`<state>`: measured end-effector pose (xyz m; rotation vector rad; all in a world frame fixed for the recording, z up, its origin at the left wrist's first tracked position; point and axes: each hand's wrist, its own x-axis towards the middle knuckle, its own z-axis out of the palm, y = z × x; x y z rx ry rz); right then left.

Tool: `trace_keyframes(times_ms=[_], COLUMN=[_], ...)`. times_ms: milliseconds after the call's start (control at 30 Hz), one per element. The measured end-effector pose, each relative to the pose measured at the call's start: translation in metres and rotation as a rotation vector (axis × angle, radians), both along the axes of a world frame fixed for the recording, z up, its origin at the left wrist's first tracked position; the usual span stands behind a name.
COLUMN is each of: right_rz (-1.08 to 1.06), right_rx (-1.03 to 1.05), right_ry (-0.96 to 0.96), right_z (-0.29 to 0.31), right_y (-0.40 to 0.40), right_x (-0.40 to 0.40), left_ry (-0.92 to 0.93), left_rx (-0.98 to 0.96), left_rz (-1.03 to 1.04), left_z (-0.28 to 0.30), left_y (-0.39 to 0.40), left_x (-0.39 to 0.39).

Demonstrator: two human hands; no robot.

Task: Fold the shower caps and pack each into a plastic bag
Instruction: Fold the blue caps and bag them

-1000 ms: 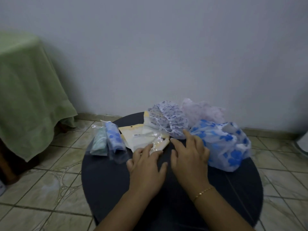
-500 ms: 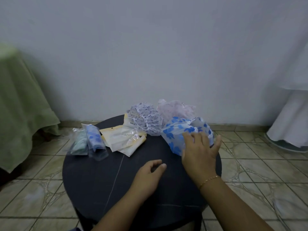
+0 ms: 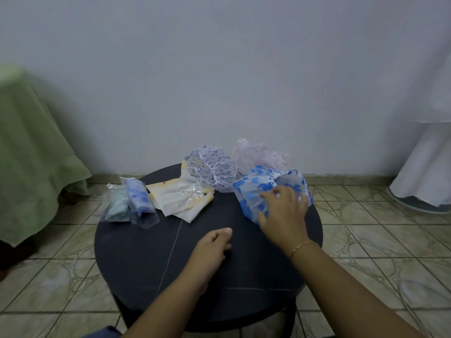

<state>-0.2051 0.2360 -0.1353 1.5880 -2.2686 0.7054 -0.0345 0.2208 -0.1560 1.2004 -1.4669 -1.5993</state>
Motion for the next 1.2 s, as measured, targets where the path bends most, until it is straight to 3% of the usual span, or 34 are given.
trace_keyframes(times_ms=[67,167,300,467,667,733,900,1000,1200], right_rz=[-0.046,-0.121,-0.007,0.265,0.409,0.419,0.166,0.091,0.172], right_rx=[-0.033,0.123,0.250,0.257,0.253,0.166,-0.209,-0.063,0.213], right_ry=[-0.029,-0.168,-0.355,-0.724,-1.280,-1.240,-0.783,-0.752,-0.971], right_z=[0.002,0.013,0.022,0.041,0.067,0.074,0.074,0.056,0.010], right_y=[-0.005,-0.011,-0.011,-0.004,0.018,0.025,0.033,0.033,0.030], right_x=[-0.004,-0.012,-0.005,0.032,0.052,0.048,0.009,-0.014,-0.014], left_ry=[0.016,0.037,0.059,0.180,0.369,0.364,0.363,0.342,0.332], left_rx=[0.006,0.011,0.005,0.016,0.079,0.091,0.134,0.143,0.119], left_rz=[0.003,0.007,0.020,0.021,0.209,0.237,0.311,0.308,0.266], left_z=[-0.001,-0.003,-0.003,-0.002,-0.005,-0.006,-0.005,-0.005,-0.001], left_y=[-0.002,-0.005,-0.009,-0.013,-0.034,-0.040,-0.052,-0.058,-0.061], left_x=[0.001,0.001,0.000,-0.001,0.019,0.024,0.032,0.038,0.042])
